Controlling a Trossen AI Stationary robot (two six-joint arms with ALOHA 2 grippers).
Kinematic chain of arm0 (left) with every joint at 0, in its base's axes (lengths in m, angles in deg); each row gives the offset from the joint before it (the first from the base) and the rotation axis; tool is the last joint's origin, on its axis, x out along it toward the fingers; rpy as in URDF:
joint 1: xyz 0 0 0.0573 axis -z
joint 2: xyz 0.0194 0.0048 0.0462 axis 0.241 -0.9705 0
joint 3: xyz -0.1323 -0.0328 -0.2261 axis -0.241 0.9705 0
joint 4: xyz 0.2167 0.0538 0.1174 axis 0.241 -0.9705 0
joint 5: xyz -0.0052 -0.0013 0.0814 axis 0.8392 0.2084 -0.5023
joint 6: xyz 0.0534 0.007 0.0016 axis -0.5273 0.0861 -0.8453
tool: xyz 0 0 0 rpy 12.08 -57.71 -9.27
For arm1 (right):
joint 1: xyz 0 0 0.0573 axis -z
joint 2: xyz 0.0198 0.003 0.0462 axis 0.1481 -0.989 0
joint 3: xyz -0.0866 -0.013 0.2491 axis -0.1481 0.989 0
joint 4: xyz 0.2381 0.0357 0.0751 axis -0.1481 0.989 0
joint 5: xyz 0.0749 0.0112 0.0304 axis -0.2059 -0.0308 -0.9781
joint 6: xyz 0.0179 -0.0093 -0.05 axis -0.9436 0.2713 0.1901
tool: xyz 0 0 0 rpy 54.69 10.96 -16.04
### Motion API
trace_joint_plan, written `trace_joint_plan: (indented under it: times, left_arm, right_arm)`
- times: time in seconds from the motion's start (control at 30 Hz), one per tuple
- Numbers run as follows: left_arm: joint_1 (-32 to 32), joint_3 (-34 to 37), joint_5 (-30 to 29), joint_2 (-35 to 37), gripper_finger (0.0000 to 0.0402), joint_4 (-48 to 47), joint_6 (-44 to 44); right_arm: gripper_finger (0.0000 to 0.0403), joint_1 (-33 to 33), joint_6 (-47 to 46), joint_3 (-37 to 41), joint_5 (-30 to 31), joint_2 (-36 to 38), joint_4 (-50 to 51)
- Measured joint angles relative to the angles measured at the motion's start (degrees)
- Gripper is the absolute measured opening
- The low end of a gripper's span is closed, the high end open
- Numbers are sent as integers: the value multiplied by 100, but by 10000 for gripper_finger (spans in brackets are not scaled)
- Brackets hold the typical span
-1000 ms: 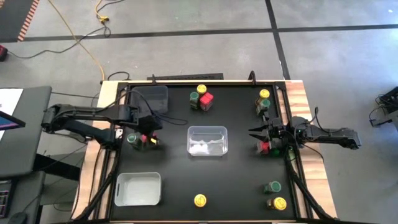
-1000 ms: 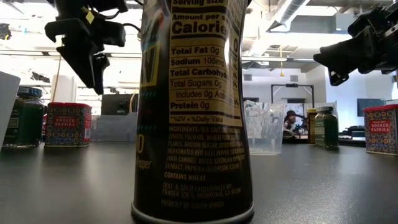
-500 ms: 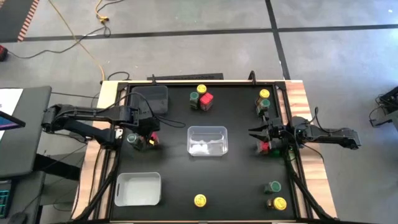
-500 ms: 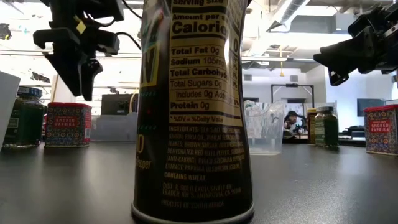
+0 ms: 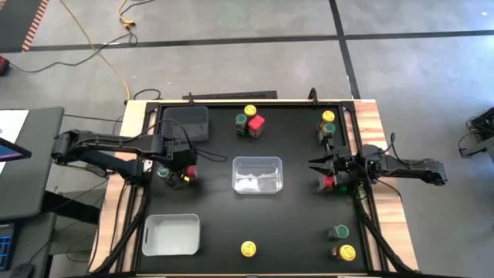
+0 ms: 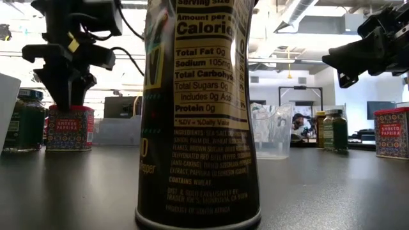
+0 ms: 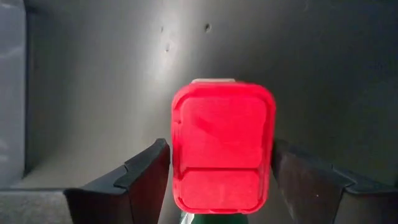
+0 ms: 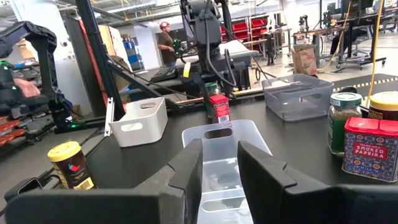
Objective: Sort spices by type
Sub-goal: Put the red seasoning can into the gray bin
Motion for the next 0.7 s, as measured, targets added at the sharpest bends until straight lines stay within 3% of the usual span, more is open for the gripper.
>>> trace_joint_plan:
  times: [0.17, 0.43, 0.7]
  left_arm:
    - [0, 190, -2, 0, 262, 66, 188]
    - [0, 195, -4, 0, 219, 390, 118]
    - [0, 179, -9, 0, 218, 368, -20]
  right_arm:
    - [132, 1, 0, 0, 0, 0, 0]
    - [132, 0, 0, 1, 0, 0, 0]
    - [132, 2, 0, -1, 0, 0, 0]
